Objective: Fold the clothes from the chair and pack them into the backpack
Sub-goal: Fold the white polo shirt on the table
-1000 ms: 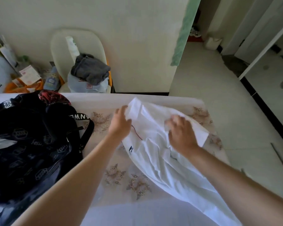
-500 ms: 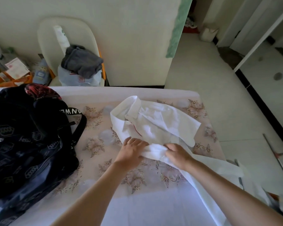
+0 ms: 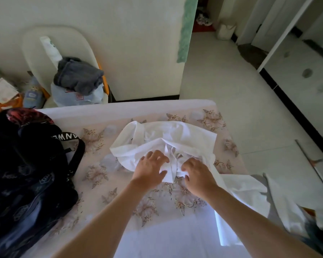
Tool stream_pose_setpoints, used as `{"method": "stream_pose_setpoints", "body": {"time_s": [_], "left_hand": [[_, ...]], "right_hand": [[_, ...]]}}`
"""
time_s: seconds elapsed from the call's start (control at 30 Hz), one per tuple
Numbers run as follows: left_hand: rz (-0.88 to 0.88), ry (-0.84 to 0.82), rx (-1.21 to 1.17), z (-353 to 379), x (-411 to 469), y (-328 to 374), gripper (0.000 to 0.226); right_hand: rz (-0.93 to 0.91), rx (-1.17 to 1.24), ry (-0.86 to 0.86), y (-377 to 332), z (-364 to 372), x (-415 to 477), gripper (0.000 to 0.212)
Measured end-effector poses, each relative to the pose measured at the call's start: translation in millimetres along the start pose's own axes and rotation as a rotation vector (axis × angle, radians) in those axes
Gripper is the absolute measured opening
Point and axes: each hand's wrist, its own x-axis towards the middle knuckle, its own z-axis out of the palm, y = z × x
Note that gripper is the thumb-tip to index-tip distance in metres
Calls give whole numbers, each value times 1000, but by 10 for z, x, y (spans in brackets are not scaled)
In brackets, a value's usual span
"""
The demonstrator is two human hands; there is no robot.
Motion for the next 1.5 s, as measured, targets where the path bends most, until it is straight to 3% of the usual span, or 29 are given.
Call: {"method": "stream_pose_setpoints", "body": {"time_s": [0.07, 0.17, 0.27, 0.33, 0.47, 0.57, 0.7, 0.8, 0.97, 1.07, 1.17, 1.2, 1.3, 1.33, 1.4, 1.5], "left_hand": [[-18, -148, 172, 151, -53, 6, 66], [-78, -81, 82, 241, -16, 33, 58], [-98, 107, -11, 208, 25, 18, 39], [-81, 198, -94, 133, 24, 23, 36], [-351, 168, -434, -293, -23, 167, 39], [-428, 124, -501, -605, -100, 131, 44], [-354, -217, -269, -947, -314, -189, 46], [-349, -395, 132, -1130, -537, -491, 31], [-511, -538, 565, -1160, -959, -805, 28], [-376, -427, 571, -897, -1166, -741, 33], [-270, -342, 117, -483, -1355, -541, 38], [-216, -384, 52, -347, -1426, -480, 36], [-115, -521, 151, -2, -1641, -380, 75], [-113, -502, 184, 78, -1677, -389, 73], [-127, -416, 173, 131, -1704, -433, 45], [-119, -504, 182, 20, -1715, -526, 28]], "right_hand": [[56, -89, 5, 76, 85, -37, 44], [84, -55, 124, 181, 110, -34, 69], [99, -30, 302, 276, 92, 43, 61], [143, -127, 293, 356, 106, 125, 55], [245, -320, 156, 359, -52, 183, 25], [217, -253, 98, 221, -270, 153, 32], [133, 170, -28, -164, -569, 33, 40], [91, 454, -202, -597, -625, -97, 42], [123, 812, -691, -1231, -299, -459, 10], [149, 598, -461, -1202, -37, -630, 23], [217, 290, -262, -939, 114, -823, 35], [221, 207, -275, -840, 155, -902, 38], [215, 12, -442, -614, 220, -1154, 59], [221, -6, -483, -566, 248, -1231, 68], [218, -57, -485, -517, 347, -1363, 77], [227, -19, -417, -614, 412, -1410, 55]]}}
